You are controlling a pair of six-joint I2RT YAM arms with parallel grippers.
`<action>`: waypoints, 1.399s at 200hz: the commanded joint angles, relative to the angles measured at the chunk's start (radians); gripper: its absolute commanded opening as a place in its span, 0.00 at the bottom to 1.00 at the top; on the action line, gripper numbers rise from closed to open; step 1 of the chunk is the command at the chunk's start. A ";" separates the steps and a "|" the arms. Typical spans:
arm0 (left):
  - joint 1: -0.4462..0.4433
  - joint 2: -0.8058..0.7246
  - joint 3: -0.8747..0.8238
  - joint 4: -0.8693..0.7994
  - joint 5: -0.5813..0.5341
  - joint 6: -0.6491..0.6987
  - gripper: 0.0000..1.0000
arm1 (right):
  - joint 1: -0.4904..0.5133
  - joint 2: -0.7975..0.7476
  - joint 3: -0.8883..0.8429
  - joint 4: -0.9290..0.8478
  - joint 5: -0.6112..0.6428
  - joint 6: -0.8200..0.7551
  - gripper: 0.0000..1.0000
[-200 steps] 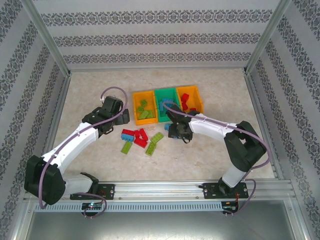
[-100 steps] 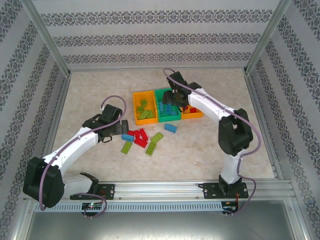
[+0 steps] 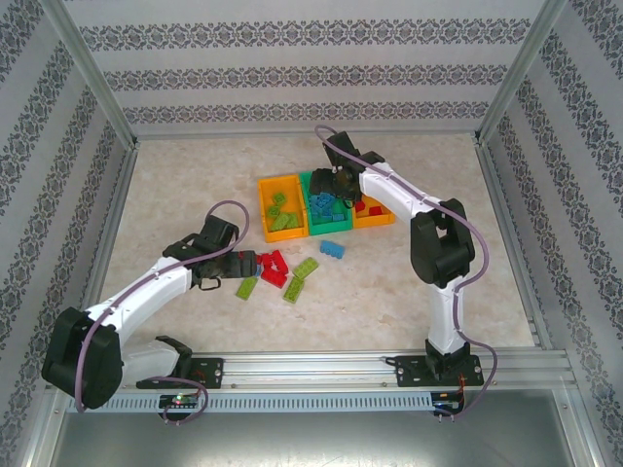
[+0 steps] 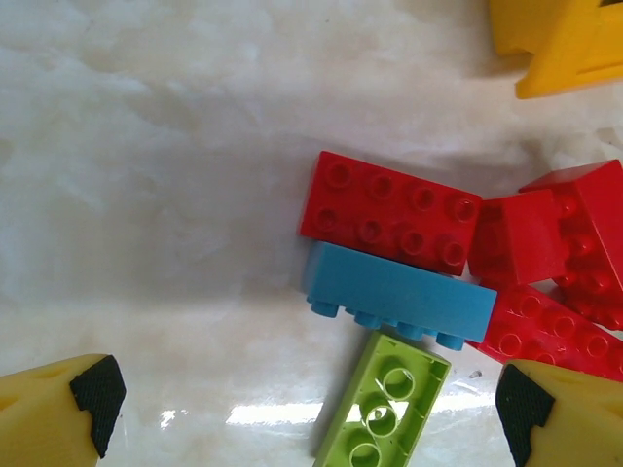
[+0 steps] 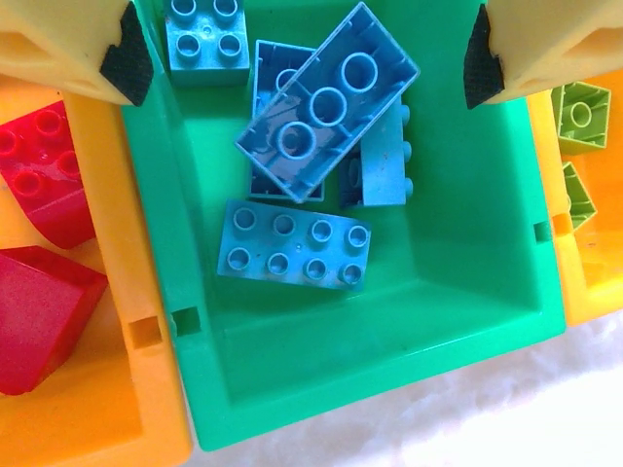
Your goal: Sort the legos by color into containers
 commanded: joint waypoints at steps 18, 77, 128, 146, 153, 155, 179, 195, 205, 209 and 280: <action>-0.029 0.050 0.007 0.057 0.047 0.097 1.00 | 0.004 -0.043 -0.024 0.011 -0.049 0.008 0.89; -0.068 0.145 0.045 0.059 0.018 0.105 0.99 | -0.005 -0.117 -0.080 0.025 -0.049 0.002 0.91; -0.075 0.206 0.073 0.056 -0.005 0.105 0.98 | -0.017 -0.131 -0.118 0.038 -0.055 0.008 0.91; -0.076 0.222 0.078 0.062 -0.007 0.108 0.97 | -0.020 -0.133 -0.123 0.038 -0.053 0.007 0.91; -0.075 0.230 0.081 0.062 -0.010 0.107 0.96 | -0.021 -0.134 -0.123 0.038 -0.054 0.007 0.91; -0.075 0.233 0.083 0.062 -0.010 0.108 0.95 | -0.022 -0.134 -0.123 0.038 -0.053 0.006 0.91; -0.076 0.265 0.098 0.058 0.003 0.111 0.89 | -0.025 -0.139 -0.126 0.039 -0.054 0.006 0.91; -0.075 0.284 0.107 0.048 -0.013 0.108 0.89 | -0.028 -0.146 -0.132 0.039 -0.050 0.003 0.91; -0.076 0.289 0.109 0.051 -0.015 0.107 0.88 | -0.028 -0.151 -0.137 0.040 -0.047 0.001 0.91; -0.075 0.291 0.109 0.054 -0.013 0.107 0.88 | -0.028 -0.153 -0.139 0.041 -0.046 0.001 0.91; -0.075 0.320 0.116 0.075 -0.002 0.110 0.73 | -0.036 -0.181 -0.178 0.044 -0.040 -0.008 0.91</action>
